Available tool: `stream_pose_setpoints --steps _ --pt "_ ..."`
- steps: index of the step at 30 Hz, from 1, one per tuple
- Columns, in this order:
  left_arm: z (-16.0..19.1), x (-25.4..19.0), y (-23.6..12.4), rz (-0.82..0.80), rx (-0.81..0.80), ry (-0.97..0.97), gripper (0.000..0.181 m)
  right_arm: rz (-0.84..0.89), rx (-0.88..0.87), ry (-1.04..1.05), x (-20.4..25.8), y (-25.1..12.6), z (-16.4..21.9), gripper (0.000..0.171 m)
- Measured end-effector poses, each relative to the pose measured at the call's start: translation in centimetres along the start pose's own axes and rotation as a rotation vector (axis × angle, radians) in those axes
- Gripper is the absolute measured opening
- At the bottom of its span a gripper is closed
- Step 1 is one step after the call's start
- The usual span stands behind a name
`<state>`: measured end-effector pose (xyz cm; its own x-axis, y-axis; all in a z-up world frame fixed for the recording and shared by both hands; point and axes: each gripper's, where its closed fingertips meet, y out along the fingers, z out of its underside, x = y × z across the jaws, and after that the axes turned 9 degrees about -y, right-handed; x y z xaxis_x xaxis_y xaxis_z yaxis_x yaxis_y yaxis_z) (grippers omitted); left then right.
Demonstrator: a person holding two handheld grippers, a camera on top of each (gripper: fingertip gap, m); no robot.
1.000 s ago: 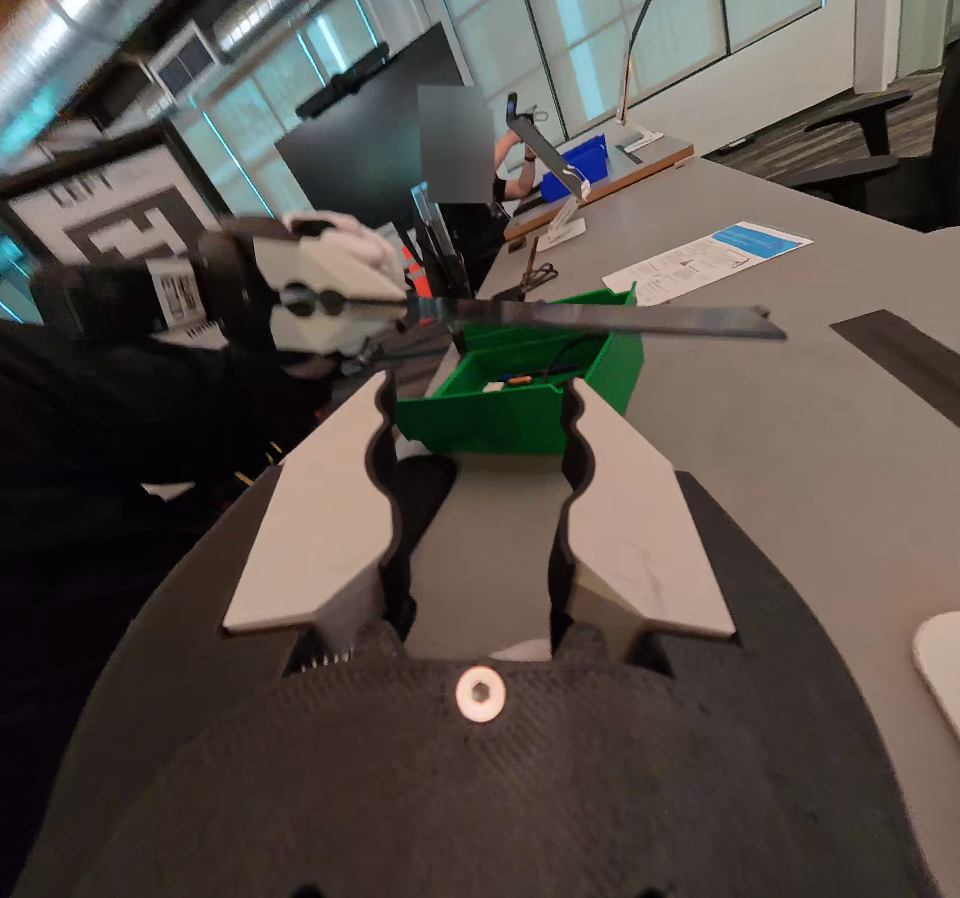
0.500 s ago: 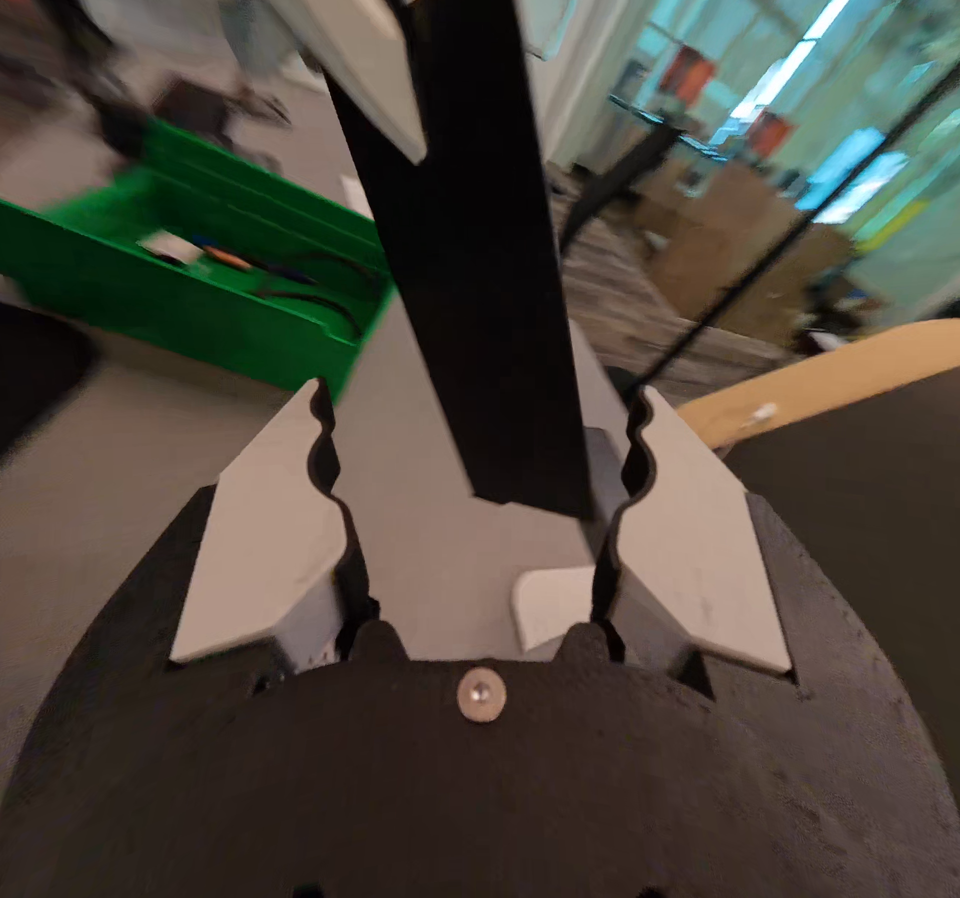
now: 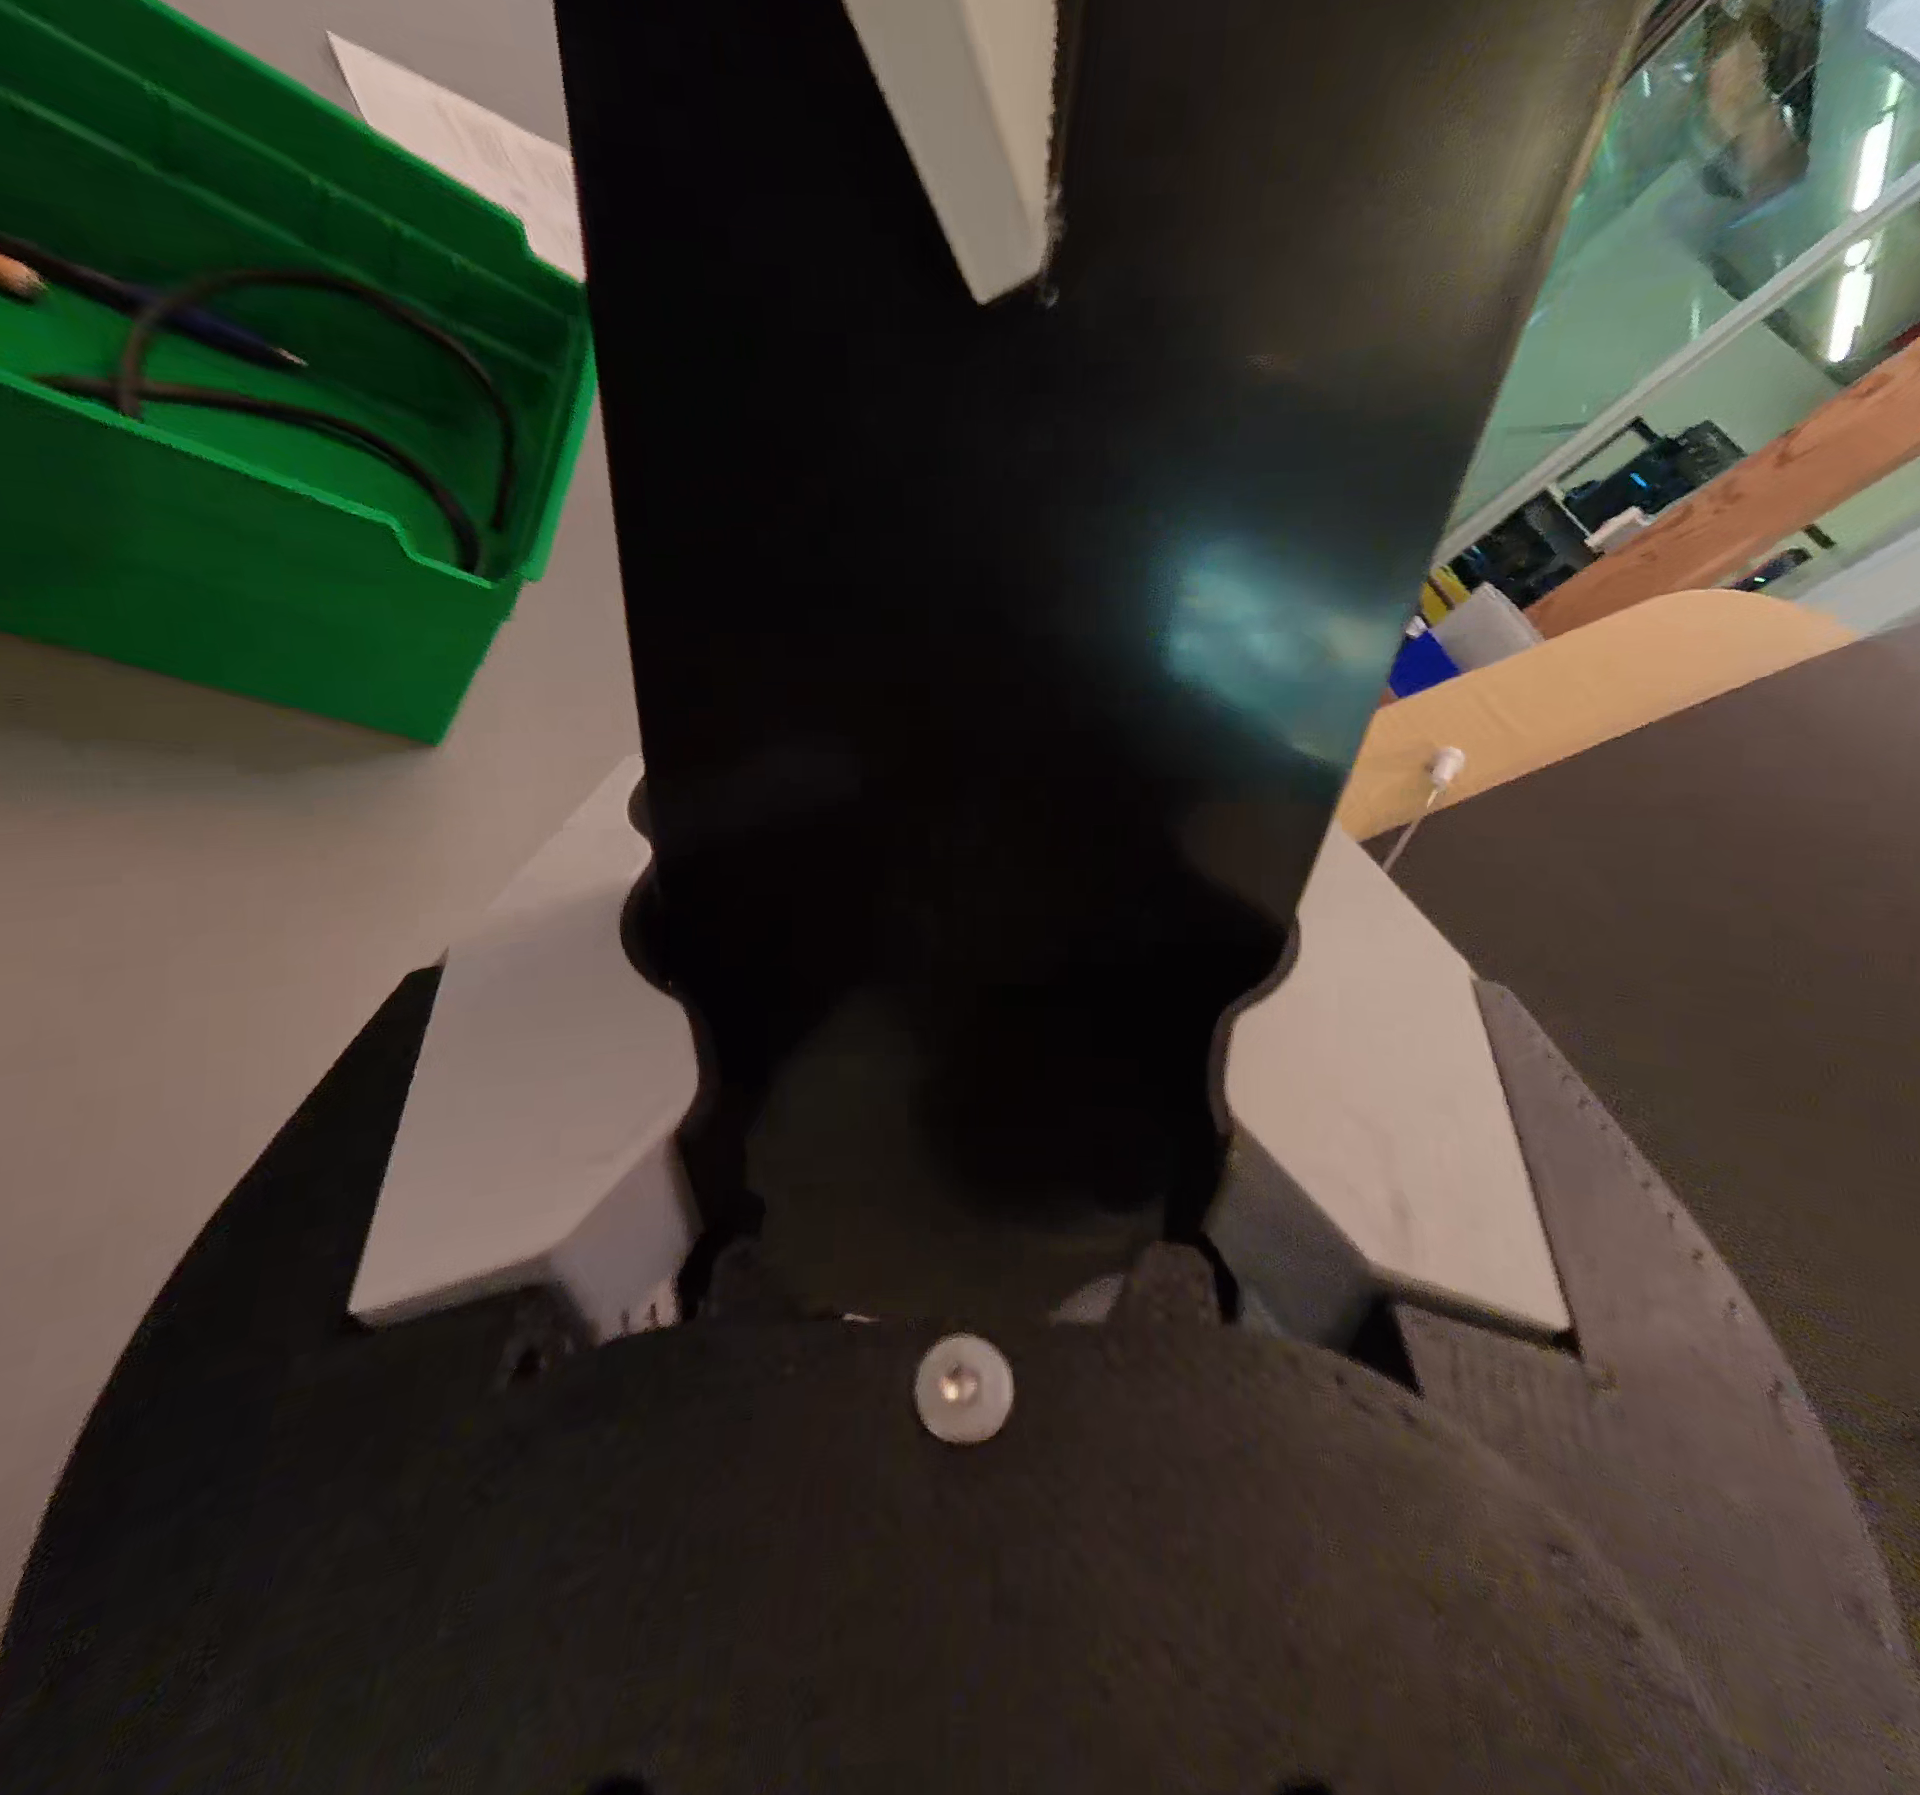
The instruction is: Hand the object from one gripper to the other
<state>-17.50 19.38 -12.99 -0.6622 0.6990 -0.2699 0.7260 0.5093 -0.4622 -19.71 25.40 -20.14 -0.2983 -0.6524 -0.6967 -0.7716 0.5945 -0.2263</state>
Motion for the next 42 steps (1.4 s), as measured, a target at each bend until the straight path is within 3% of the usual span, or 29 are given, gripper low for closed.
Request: stream_pose_setpoints --steps 3,5,8,13,17,22,24,29,35,40,42 --pt "-0.6 -0.3 -0.2 -0.049 -0.050 0.115 0.007 -0.054 -0.045 0.085 0.3 -0.2 -0.5 0.107" --pt "-1.4 -0.2 -0.8 -0.128 -0.112 0.206 0.029 -0.087 -0.078 0.154 0.2 -0.4 -0.8 0.107" --pt "-2.5 -0.8 -1.8 -0.239 -0.234 0.390 0.047 -0.171 -0.148 0.335 -0.1 -0.9 -1.4 0.107" --pt "-1.8 -1.6 -1.6 -0.521 -0.271 0.813 0.064 -0.265 -0.167 0.540 -0.8 -1.4 -0.9 0.107" --pt "0.2 -3.2 0.2 -0.673 -0.225 1.215 0.059 -0.257 -0.097 0.596 -1.1 -1.2 0.7 0.107" --pt "5.3 -3.6 4.7 -0.670 -0.036 1.537 0.049 -0.322 -0.056 0.763 -0.5 -0.5 2.2 0.106" --pt "7.0 -3.3 6.4 -0.648 0.030 1.587 0.044 -0.347 -0.045 0.828 -0.2 -0.2 2.9 0.106" --pt "10.4 -2.0 10.2 -0.620 0.192 1.752 0.053 -0.395 -0.049 0.986 0.5 0.6 4.1 0.107" --pt "10.3 0.3 11.6 -0.669 0.273 1.903 0.050 -0.468 -0.109 1.138 0.5 0.5 3.8 0.106" --pt "9.1 1.3 11.8 -0.674 0.268 1.958 0.019 -0.535 -0.159 1.224 0.5 0.2 3.0 0.107" --pt "8.9 1.2 12.1 -0.661 0.248 1.973 0.016 -0.548 -0.168 1.241 0.5 0.1 2.8 0.107"
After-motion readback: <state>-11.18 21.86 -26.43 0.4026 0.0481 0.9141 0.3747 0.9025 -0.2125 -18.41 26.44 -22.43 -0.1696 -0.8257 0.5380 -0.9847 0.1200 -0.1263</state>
